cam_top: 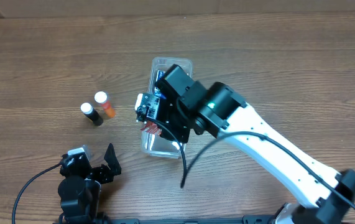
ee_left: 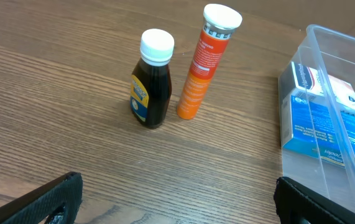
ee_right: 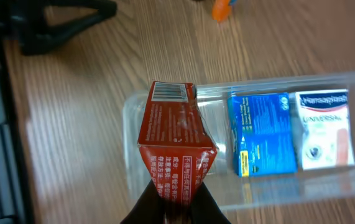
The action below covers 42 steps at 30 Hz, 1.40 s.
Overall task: Pack container
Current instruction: 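Lift the red-white box and carry it over the container, then lower the red-white box into the container beside the blue box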
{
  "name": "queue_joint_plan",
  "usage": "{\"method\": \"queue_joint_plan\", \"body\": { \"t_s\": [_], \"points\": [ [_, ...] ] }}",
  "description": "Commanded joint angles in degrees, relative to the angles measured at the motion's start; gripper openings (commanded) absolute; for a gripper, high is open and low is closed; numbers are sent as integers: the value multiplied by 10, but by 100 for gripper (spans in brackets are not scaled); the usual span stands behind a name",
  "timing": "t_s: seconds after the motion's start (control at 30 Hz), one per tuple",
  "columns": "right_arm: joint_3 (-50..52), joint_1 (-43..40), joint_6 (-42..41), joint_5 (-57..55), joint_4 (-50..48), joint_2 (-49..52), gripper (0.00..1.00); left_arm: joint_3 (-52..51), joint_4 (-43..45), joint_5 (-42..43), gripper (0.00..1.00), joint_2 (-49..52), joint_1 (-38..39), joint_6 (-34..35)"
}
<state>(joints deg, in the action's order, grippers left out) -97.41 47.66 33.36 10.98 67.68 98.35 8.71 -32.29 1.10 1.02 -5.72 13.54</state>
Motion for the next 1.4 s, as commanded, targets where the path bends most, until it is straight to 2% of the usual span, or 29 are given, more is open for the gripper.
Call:
{"method": "queue_joint_plan", "body": {
  "t_s": [0.0,0.23,0.47,0.67,0.7,0.83,1.0,1.03,1.13,1.23,1.37],
  "points": [
    [-12,-1,62,-2,-12,54,4,-2,0,0,100,-3,0,6],
    [-12,-2,156,-36,-12,130,4,-2,0,0,100,-3,0,6],
    [-12,-2,226,-37,-12,134,4,-2,0,0,100,-3,0,6],
    [-12,-2,226,-37,-2,137,24,-2,0,0,100,-3,0,6],
    [-12,-2,226,-37,-1,137,31,-2,0,0,100,-3,0,6],
    [-12,-2,226,-62,-1,137,36,-2,0,0,100,-3,0,6],
    [-12,-2,209,-62,-4,137,34,-2,0,0,100,-3,0,6],
    [-12,-1,193,-56,-4,137,29,-2,0,0,100,-3,0,6],
    [-12,-1,97,20,-17,137,4,-2,0,0,100,-3,0,6],
    [-12,0,-18,117,-40,138,4,-2,0,0,100,-3,0,6],
    [-12,0,-36,142,-48,165,4,-2,0,0,100,-3,0,6]
  ]
}}
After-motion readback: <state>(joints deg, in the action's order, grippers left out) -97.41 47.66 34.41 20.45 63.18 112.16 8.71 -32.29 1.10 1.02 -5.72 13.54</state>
